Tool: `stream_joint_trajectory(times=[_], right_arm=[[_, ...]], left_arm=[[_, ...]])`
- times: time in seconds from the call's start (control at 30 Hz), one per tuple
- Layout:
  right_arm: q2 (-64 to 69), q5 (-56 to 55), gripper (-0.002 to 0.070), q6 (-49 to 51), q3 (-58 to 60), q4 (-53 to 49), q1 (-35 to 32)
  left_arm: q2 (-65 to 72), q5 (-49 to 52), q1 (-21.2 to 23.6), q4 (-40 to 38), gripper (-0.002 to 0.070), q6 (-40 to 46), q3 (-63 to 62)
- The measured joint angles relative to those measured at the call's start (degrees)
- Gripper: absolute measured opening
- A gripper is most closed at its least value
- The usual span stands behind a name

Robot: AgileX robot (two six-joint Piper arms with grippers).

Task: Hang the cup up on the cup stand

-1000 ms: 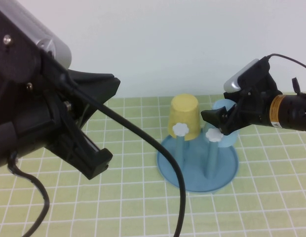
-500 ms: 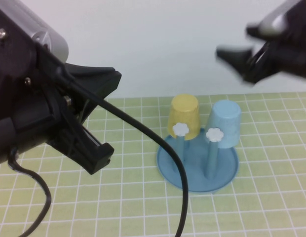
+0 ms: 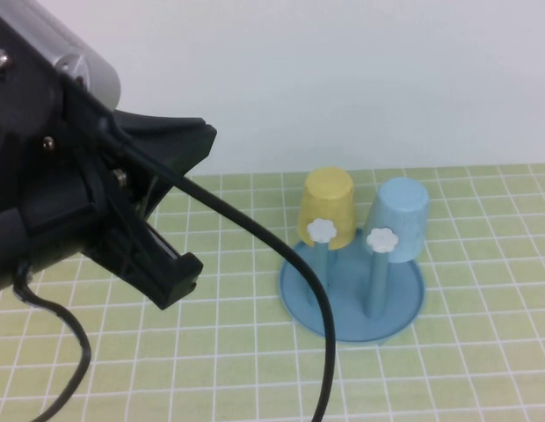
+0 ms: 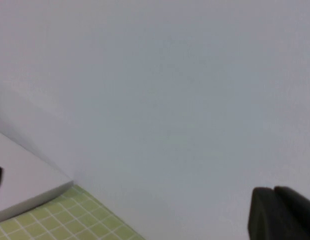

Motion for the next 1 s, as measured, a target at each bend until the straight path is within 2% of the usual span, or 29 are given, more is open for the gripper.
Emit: stream_joint_trajectory(times=[0.57, 1.0], right_arm=[[-20.02, 0.06, 0.0005, 2.09, 21.63, -1.18, 0.00], [-24.79, 0.06, 0.0005, 2.60, 34.11, -1.27, 0.00]], left_arm=[[0.00, 0.73, 0.00, 0.00, 0.0000, 0.00, 0.00], [0.10, 0.80, 0.00, 0.02, 0.0000, 0.00, 0.00]])
